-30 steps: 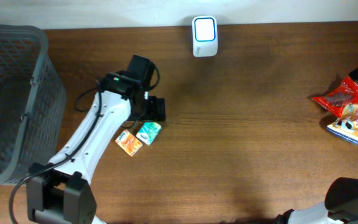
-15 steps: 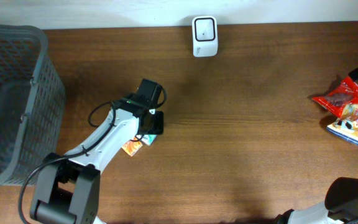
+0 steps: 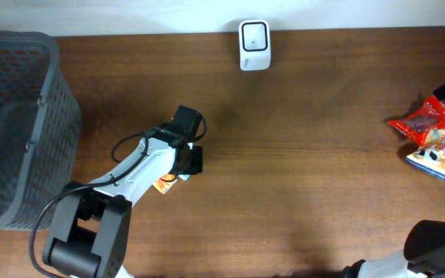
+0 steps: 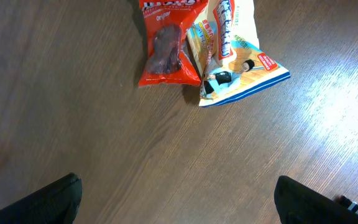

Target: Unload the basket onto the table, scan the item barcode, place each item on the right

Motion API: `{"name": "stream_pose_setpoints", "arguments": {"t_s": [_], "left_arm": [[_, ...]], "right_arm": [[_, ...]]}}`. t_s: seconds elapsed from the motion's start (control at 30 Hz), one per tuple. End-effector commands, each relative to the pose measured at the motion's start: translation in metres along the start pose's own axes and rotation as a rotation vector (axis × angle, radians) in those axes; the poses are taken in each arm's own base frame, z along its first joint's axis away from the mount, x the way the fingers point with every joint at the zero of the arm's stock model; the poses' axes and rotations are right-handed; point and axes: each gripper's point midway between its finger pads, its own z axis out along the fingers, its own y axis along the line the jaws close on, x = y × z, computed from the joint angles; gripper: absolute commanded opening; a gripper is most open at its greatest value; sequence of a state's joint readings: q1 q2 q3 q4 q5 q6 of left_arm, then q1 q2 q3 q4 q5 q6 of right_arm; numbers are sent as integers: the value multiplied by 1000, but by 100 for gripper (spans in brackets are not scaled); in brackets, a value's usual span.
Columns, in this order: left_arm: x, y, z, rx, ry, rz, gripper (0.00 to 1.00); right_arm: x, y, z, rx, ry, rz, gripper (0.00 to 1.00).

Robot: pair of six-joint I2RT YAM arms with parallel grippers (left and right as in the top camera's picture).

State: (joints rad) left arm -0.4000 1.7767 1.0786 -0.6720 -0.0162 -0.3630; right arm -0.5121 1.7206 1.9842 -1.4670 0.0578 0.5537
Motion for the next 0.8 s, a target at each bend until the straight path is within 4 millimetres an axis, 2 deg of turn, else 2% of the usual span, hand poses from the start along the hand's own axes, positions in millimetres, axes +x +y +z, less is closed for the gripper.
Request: {"name": "stream_pose_setpoints", "arguments": {"t_s": [0.0, 0.07, 0.17, 0.23, 0.33, 0.4, 0.47, 0.63, 0.73, 0.77], "left_arm": [[11, -6, 6, 39, 48, 20, 36], [20, -17, 5, 113, 90, 101, 52], [31, -14, 5, 110, 130, 219, 66], [31, -7, 9, 73, 132, 230, 67], [26, 7, 12, -13, 117, 236, 56], [26, 8, 12, -20, 116, 247, 45], [26, 8, 12, -20, 115, 246, 42], [20, 9, 10, -34, 101, 254, 3], [8, 3, 1, -19, 76, 253, 0], [-2, -7, -8, 24, 60, 251, 0]], "right_arm": [[1, 3, -1, -4, 2, 5, 99], [1, 3, -1, -5, 2, 4, 99], [0, 3, -1, -6, -1, 5, 99], [0, 3, -1, -6, -1, 4, 99], [0, 4, -1, -6, -1, 5, 99], [0, 3, -1, -6, -1, 5, 98], [0, 4, -1, -6, -1, 5, 99], [0, 4, -1, -6, -1, 5, 99], [0, 3, -1, -6, -1, 5, 99], [0, 3, -1, -6, -1, 4, 99]]}}
